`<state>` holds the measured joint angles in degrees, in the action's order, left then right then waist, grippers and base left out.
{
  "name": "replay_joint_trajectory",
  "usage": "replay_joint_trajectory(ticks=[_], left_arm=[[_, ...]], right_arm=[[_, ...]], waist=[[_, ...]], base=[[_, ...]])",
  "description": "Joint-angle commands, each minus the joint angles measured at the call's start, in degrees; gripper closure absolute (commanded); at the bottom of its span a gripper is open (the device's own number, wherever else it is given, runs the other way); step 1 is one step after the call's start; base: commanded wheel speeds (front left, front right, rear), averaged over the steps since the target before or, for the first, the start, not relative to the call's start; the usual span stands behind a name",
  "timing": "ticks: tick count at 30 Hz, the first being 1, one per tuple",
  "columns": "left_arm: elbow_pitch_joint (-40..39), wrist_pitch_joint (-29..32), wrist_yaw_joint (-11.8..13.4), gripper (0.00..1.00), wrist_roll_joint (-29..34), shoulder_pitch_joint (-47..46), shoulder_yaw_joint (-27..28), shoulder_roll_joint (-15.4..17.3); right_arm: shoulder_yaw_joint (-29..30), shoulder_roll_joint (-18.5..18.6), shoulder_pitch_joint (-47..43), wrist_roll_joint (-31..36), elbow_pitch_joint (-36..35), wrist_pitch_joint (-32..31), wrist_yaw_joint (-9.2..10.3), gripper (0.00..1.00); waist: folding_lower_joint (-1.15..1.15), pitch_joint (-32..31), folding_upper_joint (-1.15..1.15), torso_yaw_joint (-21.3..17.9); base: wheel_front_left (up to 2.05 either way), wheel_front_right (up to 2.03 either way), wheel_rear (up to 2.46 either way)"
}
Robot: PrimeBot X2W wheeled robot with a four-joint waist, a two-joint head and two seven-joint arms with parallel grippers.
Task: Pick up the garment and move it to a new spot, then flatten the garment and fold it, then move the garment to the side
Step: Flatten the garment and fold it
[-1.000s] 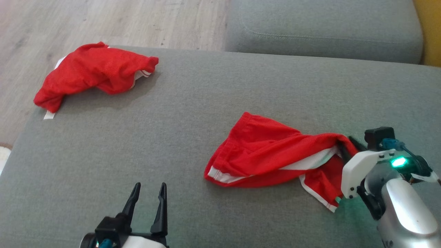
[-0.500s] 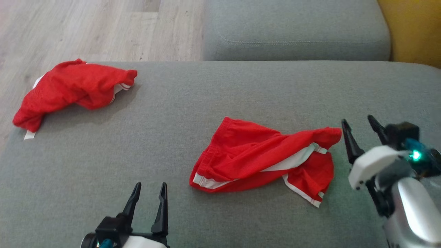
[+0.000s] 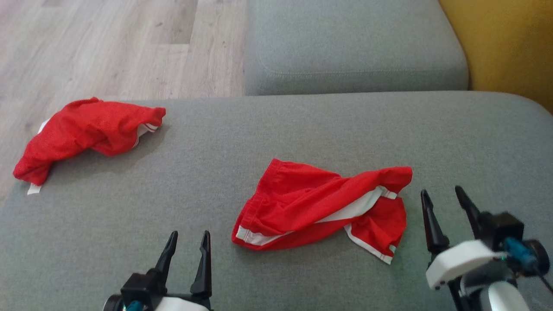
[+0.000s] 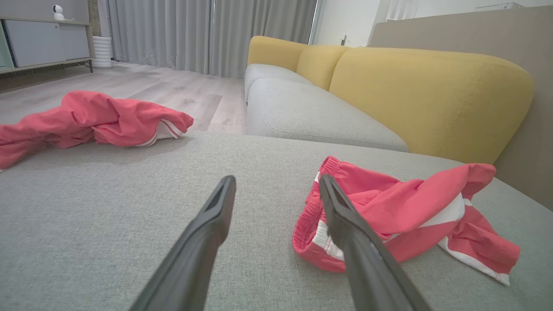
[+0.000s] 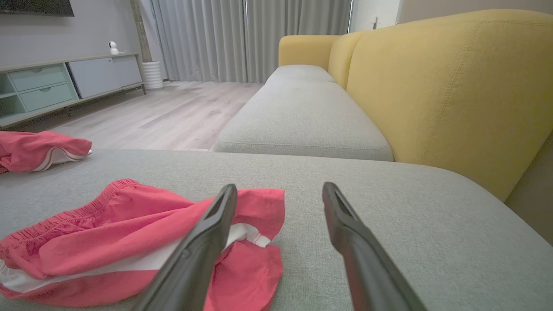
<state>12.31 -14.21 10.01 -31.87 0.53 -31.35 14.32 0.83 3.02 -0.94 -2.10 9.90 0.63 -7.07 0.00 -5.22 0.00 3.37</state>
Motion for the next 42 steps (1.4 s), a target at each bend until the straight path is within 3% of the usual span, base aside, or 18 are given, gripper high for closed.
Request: replay_joint_trajectory(ticks=[1,14,35,42], left_arm=[[-1.36,-0.75,-0.19,0.0,-0.34,-1.83,2.59,0.12],[-0.57,-0.78,-0.85,0.0,0.06,0.56,5.06,-0.72],[-0.45,-0.75,-1.43,0.0,1.76,1.14,5.69,-1.44],[2.09,5.05,-3.7,0.0,4.03,-4.5,1.36,-1.08]], right_arm=[[-1.0,0.1,1.61,0.03,-2.34,0.94,-0.42,0.0],[-3.53,-0.13,-1.47,-4.02,0.55,4.55,-0.42,0.0],[-4.91,-0.13,-1.16,-3.56,2.33,5.59,-0.42,0.0],[-5.87,-0.14,-0.56,-3.66,1.8,5.29,-0.42,0.0]], waist=[[0.0,-0.32,0.0,-0.01],[0.0,-1.98,0.0,0.64],[0.0,-2.21,0.0,0.83],[0.0,-0.43,0.0,-0.54]], base=[[0.0,0.0,0.0],[0.0,0.0,0.0],[0.0,0.0,0.0],[0.0,0.0,0.0]])
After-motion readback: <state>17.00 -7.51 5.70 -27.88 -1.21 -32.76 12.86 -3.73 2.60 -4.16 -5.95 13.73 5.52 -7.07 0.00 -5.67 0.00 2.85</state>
